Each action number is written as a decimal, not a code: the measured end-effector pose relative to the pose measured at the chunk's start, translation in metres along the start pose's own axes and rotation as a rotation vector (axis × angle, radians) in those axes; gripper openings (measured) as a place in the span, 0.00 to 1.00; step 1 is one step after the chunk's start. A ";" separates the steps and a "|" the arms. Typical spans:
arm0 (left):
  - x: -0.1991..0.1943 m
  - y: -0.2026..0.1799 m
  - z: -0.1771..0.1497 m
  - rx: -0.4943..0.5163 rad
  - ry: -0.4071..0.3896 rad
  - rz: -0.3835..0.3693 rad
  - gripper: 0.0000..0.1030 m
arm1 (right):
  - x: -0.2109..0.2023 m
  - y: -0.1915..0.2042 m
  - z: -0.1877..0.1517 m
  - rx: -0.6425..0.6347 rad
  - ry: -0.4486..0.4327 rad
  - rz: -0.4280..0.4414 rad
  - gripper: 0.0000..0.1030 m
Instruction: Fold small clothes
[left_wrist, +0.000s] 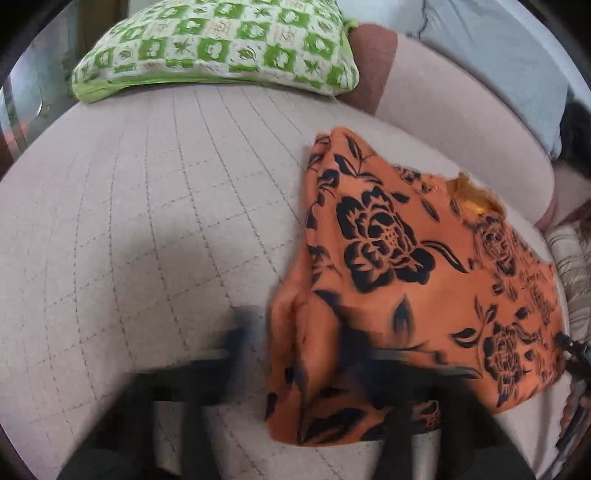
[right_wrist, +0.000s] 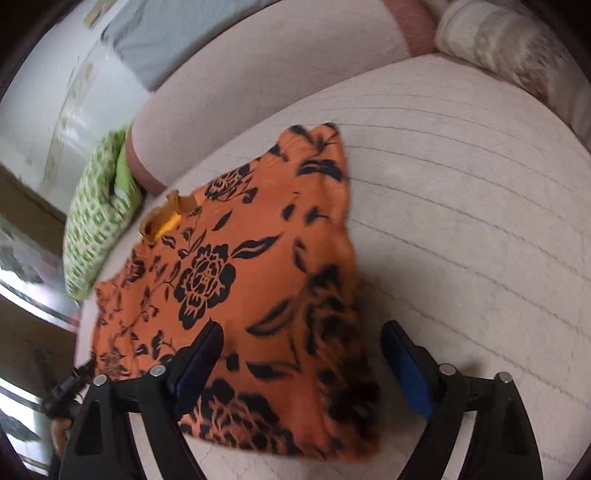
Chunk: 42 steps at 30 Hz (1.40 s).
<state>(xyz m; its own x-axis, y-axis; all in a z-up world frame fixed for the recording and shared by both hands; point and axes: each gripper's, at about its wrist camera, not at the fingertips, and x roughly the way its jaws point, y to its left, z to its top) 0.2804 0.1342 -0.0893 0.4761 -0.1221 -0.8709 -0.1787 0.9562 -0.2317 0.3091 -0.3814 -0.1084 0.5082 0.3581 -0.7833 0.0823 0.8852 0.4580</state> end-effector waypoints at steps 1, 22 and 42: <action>0.000 -0.004 0.004 -0.006 0.021 0.007 0.16 | 0.005 0.004 0.002 -0.015 0.032 -0.002 0.45; -0.108 0.016 -0.138 0.050 0.065 -0.007 0.24 | -0.126 -0.025 -0.156 0.078 0.170 -0.028 0.42; -0.064 -0.020 -0.031 0.250 -0.080 -0.045 0.50 | -0.085 0.007 -0.046 -0.097 -0.008 -0.139 0.57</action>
<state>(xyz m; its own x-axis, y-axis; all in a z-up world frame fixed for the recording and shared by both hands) 0.2271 0.1141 -0.0427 0.5471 -0.1541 -0.8228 0.0576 0.9875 -0.1466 0.2275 -0.3919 -0.0581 0.5043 0.2285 -0.8328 0.0690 0.9506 0.3026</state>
